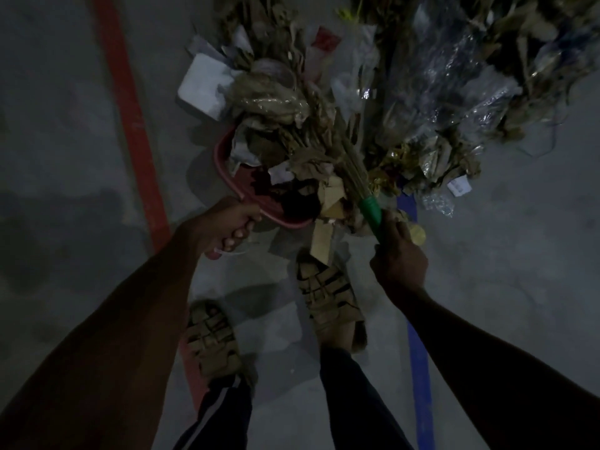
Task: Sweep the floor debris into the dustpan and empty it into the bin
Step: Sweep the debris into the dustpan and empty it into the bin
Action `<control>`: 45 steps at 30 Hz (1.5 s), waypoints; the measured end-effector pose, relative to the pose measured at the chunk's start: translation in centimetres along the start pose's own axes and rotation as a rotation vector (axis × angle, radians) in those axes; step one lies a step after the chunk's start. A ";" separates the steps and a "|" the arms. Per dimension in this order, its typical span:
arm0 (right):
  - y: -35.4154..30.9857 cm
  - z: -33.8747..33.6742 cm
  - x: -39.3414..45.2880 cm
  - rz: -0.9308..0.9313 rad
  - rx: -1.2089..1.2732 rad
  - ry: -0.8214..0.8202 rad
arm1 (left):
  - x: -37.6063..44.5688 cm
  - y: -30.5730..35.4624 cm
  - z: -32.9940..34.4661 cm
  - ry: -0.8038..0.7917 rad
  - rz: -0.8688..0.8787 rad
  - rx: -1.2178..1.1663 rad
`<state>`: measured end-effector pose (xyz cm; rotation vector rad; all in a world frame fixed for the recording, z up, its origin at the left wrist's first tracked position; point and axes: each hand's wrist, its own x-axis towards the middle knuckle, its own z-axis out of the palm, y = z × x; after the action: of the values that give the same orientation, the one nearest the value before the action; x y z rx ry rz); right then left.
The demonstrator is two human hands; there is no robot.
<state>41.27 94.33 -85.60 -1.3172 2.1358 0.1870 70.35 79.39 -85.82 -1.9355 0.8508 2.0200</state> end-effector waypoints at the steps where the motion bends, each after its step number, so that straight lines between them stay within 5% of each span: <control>1: -0.4 -0.5 -0.4 0.013 0.005 0.008 | -0.7 0.4 0.1 -0.005 0.008 -0.008; 14: -7.7 -18.2 -13.4 0.061 0.047 0.078 | -23.7 5.6 -0.2 0.017 0.070 -0.098; 23: -16.8 -35.6 -27.6 0.009 0.026 0.154 | -45.9 6.2 -4.0 0.010 0.155 -0.221; 31: -24.6 -43.6 -38.5 -0.063 0.085 0.239 | -63.0 2.9 -9.1 0.103 0.323 -0.248; 45: -34.3 -50.3 -43.4 -0.381 0.016 0.392 | -72.6 1.1 -16.0 0.141 0.431 -0.430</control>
<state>62.54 89.26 -14.16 -1.8392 2.1294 -0.2642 91.27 86.65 -14.87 -2.3020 1.0029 2.5063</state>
